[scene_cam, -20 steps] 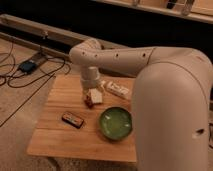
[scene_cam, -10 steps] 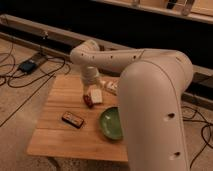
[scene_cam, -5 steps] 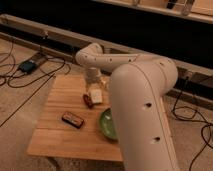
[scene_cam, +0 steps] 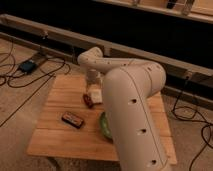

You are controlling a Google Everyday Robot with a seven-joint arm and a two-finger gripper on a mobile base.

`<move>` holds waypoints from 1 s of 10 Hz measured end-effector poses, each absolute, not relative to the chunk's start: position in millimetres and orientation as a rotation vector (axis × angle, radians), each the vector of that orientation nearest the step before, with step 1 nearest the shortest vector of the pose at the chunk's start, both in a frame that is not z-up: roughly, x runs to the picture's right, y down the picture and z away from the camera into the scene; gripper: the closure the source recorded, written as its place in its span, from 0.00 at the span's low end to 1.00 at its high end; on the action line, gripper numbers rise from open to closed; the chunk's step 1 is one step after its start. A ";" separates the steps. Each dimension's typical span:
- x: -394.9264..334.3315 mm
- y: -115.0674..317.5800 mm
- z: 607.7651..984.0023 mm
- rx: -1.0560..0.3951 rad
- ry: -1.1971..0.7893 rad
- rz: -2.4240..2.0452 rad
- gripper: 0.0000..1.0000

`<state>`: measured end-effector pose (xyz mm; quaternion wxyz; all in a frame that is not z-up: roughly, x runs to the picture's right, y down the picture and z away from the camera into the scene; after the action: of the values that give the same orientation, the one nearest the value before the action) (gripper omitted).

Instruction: Place the white sponge in the ceramic cup

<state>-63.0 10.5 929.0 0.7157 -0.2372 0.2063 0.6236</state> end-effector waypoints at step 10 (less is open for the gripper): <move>-60.1 30.7 971.3 -0.579 0.496 1.394 0.35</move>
<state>-60.1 30.7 971.3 0.7007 -0.2600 0.2228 0.6260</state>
